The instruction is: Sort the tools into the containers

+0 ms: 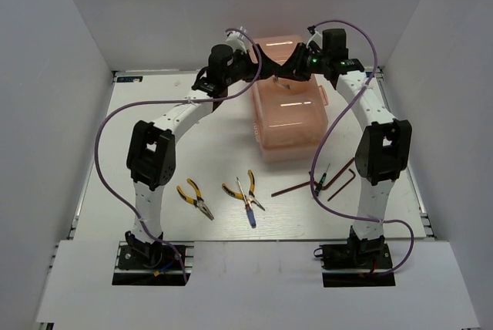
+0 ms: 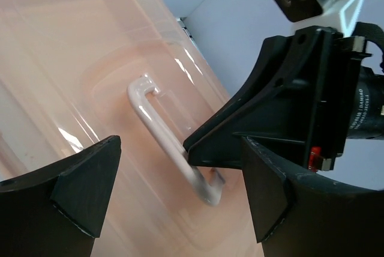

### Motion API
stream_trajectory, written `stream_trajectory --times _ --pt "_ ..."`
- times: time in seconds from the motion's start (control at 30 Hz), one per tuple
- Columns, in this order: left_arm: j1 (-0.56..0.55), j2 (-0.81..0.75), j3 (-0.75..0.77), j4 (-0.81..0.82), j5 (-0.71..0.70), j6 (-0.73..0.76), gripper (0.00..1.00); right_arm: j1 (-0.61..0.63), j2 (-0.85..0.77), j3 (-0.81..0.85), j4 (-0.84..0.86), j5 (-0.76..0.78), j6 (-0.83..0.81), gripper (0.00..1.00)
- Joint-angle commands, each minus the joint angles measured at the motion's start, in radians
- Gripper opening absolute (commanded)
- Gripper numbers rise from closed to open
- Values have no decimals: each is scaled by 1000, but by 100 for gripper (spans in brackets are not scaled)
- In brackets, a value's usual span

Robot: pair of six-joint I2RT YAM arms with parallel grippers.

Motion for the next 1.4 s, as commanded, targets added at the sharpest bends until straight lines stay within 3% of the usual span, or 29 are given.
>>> stream_trajectory --times 0.0,0.3,0.9,1.37 --pt "-4 -11 38 -30 -10 -72 90 6 -1 7 71 -97 42 25" --pt "-4 70 155 -64 -48 -200 85 3 -3 -8 83 -114 60 25" --pt "-4 151 314 -354 -8 -188 60 7 -24 -33 80 -110 19 24" --pt "-23 224 436 -486 13 -179 50 3 -61 -38 68 -103 -26 24"
